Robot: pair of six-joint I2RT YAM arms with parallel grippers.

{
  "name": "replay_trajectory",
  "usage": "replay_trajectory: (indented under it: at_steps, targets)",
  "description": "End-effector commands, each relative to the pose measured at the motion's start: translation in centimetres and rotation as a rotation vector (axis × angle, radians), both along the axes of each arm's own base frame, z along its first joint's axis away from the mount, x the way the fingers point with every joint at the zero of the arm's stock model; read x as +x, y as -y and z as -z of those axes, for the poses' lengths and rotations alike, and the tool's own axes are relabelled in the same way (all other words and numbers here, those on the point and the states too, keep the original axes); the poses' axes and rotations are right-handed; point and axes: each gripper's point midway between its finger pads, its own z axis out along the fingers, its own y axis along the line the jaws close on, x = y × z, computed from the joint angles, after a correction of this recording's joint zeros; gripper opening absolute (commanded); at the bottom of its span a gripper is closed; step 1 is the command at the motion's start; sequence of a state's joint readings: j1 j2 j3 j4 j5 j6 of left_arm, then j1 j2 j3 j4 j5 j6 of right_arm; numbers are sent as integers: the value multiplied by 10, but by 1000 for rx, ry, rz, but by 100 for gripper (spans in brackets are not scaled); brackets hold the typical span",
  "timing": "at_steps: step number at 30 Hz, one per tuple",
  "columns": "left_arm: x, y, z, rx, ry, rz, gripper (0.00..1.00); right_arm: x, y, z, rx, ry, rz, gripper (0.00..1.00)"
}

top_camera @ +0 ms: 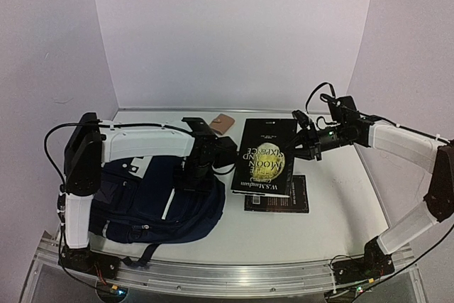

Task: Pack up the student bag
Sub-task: Place the book in the student bag.

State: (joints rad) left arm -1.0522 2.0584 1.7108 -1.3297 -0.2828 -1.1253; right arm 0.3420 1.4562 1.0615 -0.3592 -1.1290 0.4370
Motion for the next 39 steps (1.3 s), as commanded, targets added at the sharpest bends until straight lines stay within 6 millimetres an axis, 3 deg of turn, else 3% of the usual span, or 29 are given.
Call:
replay_trajectory:
  at_steps: [1, 5, 8, 12, 19, 23, 26, 30, 35, 39]
  targets:
    - [-20, -81, -37, 319, -122, 1, 25, 4, -10, -37, 98, 123, -67, 0]
    - [17, -67, -58, 285, -30, 77, 1, 8, -11, -37, 96, 121, -64, 0]
    - [49, -52, -78, 221, 28, 124, 0, 11, -14, -38, 101, 121, -63, 0]
    - [77, -10, -121, 30, 121, 242, 0, 18, -21, -43, 114, 127, -57, 0]
    - [55, 14, -157, -268, 154, 352, 0, 35, -38, -49, 131, 165, -27, 0]
    - [39, -1, -178, -435, 243, 335, 0, 56, -44, -56, 118, 218, 2, 0]
    - [38, -13, -195, -549, 343, 299, 0, 67, -50, -54, 106, 217, 22, 0]
    - [46, -16, -208, -630, 418, 273, 0, 54, -75, -44, 100, 201, -18, 0]
    - [61, -1, -217, -643, 439, 263, 0, 39, -105, -28, 119, 135, -6, 0]
    - [74, 10, -222, -672, 456, 243, 0, 35, -122, -28, 149, 143, 55, 0]
